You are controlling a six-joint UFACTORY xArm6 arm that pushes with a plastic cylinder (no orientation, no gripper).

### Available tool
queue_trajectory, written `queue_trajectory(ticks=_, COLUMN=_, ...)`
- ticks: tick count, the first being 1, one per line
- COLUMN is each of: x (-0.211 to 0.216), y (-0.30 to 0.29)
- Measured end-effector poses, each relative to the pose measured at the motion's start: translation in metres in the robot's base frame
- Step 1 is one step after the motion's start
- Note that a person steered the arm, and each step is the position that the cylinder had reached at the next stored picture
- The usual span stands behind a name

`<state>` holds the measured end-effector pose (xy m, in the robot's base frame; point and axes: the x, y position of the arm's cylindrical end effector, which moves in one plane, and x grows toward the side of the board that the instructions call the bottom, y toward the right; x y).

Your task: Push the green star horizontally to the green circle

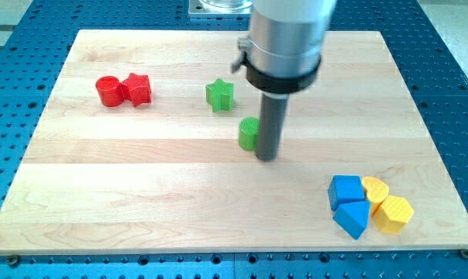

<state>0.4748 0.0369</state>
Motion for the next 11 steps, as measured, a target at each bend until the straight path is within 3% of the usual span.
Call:
queue_trajectory(ticks=1, x=-0.014, y=0.041)
queue_trajectory(ticks=2, x=-0.108, y=0.087)
queue_trajectory(ticks=3, x=-0.129, y=0.016)
queue_trajectory(ticks=4, x=-0.092, y=-0.036)
queue_trajectory(ticks=6, x=-0.136, y=-0.099)
queue_trajectory(ticks=7, x=-0.118, y=-0.146)
queue_trajectory(ticks=9, x=-0.07, y=-0.114)
queue_trajectory(ticks=10, x=0.003, y=-0.13)
queue_trajectory(ticks=11, x=0.036, y=-0.221)
